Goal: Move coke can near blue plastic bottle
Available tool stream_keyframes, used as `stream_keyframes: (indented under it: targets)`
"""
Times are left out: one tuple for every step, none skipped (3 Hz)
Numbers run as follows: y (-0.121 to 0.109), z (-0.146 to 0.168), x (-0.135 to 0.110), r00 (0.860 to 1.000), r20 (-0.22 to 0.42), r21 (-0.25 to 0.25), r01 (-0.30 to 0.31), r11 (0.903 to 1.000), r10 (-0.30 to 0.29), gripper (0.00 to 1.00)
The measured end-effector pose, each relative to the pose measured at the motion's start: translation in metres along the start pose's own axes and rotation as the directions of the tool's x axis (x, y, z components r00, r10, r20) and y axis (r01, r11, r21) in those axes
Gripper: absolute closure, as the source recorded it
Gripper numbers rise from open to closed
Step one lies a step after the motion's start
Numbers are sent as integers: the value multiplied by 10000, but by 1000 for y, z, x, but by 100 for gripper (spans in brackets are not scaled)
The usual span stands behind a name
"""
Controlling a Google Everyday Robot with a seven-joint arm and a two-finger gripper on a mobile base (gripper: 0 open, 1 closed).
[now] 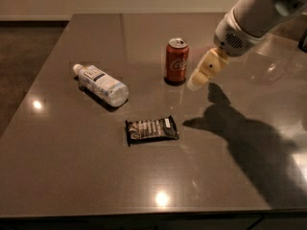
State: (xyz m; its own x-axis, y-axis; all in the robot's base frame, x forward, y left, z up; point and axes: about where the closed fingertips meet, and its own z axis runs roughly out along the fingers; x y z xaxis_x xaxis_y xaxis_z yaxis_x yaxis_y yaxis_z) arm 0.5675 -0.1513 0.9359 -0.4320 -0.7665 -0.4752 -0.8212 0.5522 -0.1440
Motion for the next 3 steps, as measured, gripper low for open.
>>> stream_keyframes:
  targets:
    - [-8,24,-29,9981,375,54,-490,9988,488,0]
    - [-8,46,-56,9941,710,-173,-813,9965,823,0]
    - [-10,59,-77,9905,1002,-405,-903,9951,940,0]
